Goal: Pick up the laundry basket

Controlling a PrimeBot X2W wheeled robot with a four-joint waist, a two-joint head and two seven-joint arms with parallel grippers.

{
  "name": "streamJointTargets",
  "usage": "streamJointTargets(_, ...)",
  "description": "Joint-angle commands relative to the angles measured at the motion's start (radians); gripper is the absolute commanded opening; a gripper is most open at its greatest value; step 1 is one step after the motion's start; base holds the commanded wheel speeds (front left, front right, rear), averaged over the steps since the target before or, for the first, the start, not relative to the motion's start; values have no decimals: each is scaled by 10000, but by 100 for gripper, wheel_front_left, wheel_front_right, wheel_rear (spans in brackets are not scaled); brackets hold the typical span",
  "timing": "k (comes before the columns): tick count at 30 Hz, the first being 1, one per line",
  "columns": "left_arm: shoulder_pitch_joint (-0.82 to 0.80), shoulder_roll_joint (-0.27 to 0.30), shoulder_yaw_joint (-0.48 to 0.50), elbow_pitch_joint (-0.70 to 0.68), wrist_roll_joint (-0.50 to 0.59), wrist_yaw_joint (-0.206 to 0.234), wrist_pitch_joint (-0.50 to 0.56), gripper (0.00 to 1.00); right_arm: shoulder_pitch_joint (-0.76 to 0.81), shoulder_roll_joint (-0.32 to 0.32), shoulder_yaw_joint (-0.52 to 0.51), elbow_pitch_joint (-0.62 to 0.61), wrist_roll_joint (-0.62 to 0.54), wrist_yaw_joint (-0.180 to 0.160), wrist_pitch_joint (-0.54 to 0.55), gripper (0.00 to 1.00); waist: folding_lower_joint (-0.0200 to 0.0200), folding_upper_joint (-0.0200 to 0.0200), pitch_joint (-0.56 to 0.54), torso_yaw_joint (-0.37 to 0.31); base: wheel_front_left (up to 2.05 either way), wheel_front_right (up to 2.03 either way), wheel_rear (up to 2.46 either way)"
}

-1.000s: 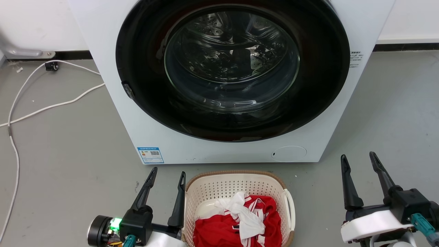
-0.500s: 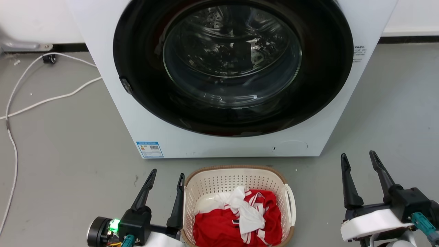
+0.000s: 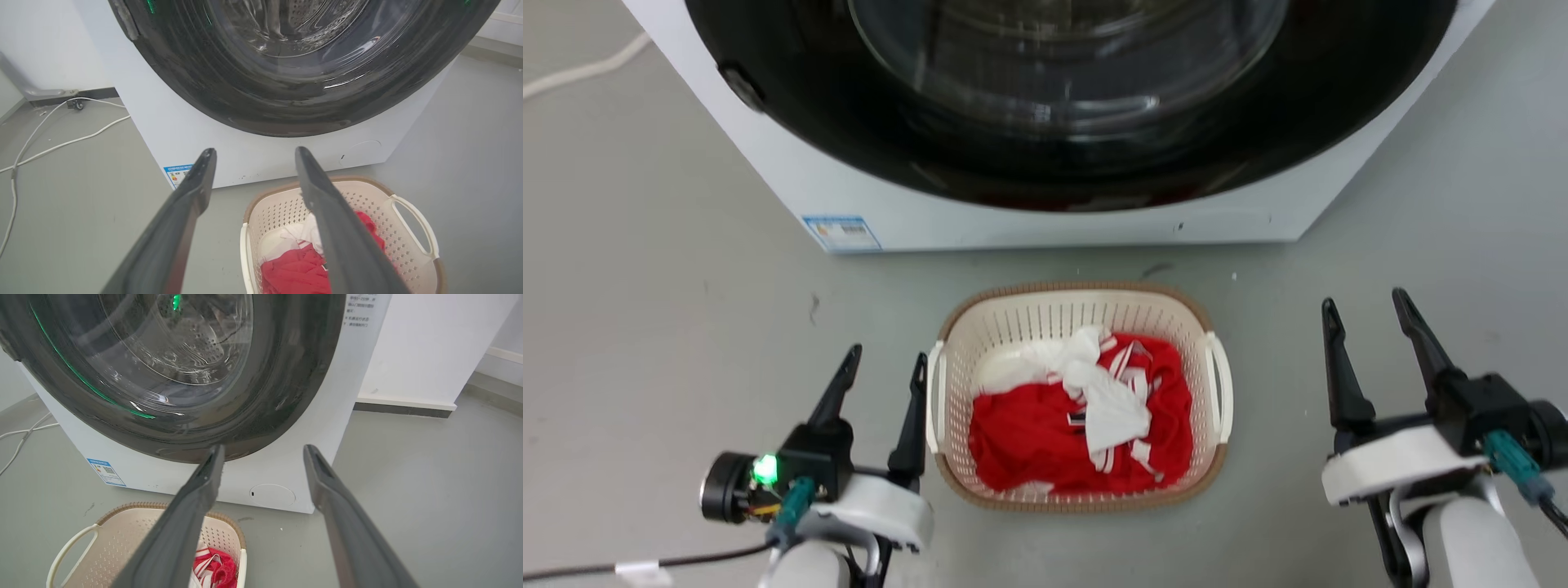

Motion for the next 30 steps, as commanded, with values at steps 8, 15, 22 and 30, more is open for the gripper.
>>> streamJointTargets(8, -2075, 281, 359, 1566, -324, -410, -28, 100, -1662, 9, 127, 1254, 114, -5, 478, 100, -1, 0, 2501, 217, 0, 0, 0)
streamJointTargets(15, -3991, 772, -53, 4081, -306, -603, -29, 100, -3109, 14, 399, 3001, 339, -5, 1349, 100, -1, 0, 3663, 184, 0, 0, 0)
streamJointTargets(22, -5832, 1090, -1297, 6747, -890, -644, 22, 100, -4611, 5, 686, 5029, 638, -5, 2516, 100, -1, 0, 4476, 134, 0, 0, 0)
streamJointTargets(30, -7446, 1498, -3463, 8131, -2518, -638, 940, 100, -6269, 9, 982, 7199, 1171, -5, 3496, 100, -1, 0, 5214, 216, 0, 0, 0)
